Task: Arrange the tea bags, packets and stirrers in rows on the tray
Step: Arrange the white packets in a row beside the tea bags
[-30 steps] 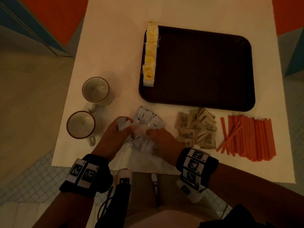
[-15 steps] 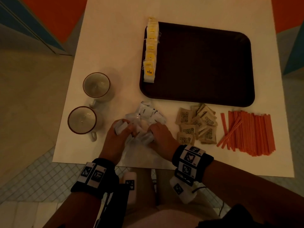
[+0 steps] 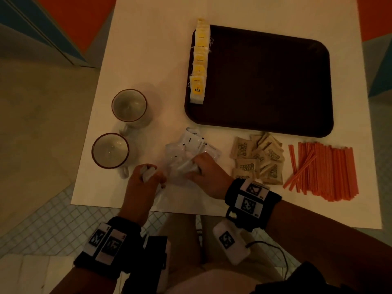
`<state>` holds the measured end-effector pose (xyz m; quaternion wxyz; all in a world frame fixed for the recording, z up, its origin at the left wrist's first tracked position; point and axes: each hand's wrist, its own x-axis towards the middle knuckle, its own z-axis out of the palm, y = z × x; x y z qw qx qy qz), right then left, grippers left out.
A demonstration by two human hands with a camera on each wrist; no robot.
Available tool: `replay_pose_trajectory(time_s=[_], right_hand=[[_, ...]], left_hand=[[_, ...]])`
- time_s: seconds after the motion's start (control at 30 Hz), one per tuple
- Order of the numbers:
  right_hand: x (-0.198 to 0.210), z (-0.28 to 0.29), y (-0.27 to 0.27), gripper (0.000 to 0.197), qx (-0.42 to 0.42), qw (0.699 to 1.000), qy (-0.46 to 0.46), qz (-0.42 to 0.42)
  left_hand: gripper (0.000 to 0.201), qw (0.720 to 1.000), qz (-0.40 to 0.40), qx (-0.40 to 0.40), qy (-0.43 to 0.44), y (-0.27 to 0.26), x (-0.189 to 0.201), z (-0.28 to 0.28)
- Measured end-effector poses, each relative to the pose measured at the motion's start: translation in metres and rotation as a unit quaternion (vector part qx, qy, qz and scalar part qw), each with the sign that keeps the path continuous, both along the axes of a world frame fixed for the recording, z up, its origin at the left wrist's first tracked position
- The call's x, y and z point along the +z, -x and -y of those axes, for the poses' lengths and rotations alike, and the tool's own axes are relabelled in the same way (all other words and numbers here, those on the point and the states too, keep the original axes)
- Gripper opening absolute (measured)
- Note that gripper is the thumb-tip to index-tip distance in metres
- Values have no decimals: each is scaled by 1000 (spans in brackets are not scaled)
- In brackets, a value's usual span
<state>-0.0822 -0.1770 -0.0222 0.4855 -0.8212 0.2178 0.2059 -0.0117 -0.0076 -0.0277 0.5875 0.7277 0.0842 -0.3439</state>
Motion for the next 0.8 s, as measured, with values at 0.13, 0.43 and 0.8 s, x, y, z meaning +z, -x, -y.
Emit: replay_pose_trajectory(time_s=[0.13,0.43,0.8], right_hand=[[-1,-6,3,25,40,998,42,28],[0,-2,-2,22,13,997,66,48],[-14,-15,3,21,-44,996,71,35]], left_hand=[[15,999,-51,17,10,5,2,5],[26,998,-38,26,51,-22,9,11],[7,994,-57,-46,84,-20,7,17]])
